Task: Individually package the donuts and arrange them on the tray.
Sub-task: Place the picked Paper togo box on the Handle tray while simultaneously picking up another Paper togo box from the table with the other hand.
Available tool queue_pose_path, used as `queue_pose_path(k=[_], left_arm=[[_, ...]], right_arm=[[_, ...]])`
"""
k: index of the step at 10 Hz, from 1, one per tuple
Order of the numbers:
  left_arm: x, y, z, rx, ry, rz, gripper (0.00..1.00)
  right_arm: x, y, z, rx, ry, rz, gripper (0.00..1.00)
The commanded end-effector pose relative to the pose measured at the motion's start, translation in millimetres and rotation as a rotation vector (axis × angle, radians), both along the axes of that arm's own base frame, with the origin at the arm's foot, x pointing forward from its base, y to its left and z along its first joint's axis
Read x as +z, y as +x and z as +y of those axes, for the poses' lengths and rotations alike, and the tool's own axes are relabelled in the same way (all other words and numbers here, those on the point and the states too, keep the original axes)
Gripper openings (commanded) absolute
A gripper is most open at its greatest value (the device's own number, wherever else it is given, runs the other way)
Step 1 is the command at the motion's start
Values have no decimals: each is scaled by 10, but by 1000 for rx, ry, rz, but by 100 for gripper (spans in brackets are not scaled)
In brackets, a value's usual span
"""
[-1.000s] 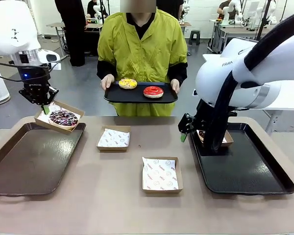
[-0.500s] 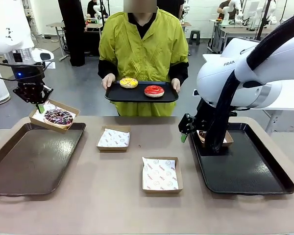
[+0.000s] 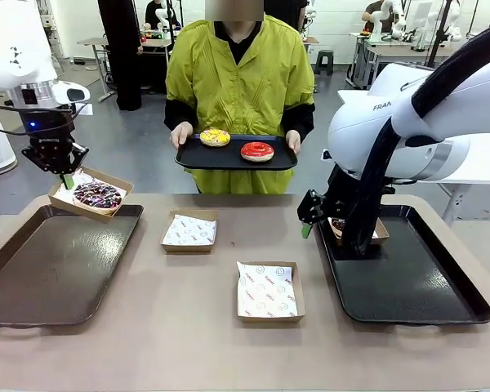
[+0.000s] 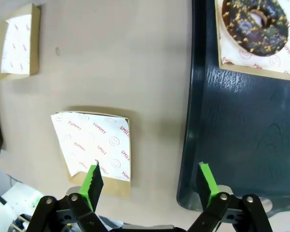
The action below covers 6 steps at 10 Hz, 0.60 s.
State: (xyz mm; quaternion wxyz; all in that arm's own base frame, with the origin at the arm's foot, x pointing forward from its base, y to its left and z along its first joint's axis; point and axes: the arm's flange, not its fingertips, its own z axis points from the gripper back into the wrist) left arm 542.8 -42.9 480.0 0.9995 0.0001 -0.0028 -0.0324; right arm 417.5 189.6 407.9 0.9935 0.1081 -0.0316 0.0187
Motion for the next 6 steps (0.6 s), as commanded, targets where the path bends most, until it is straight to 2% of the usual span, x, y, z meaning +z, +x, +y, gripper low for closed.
queue_pose_path(k=[1, 6], left_arm=[[-162, 49, 239, -21, -35, -13, 1], [-622, 183, 496, -16, -91, -29, 1]], right_arm=[[-131, -87, 254, -41, -81, 14, 100], [-698, -184, 665, -111, -185, 44, 100]])
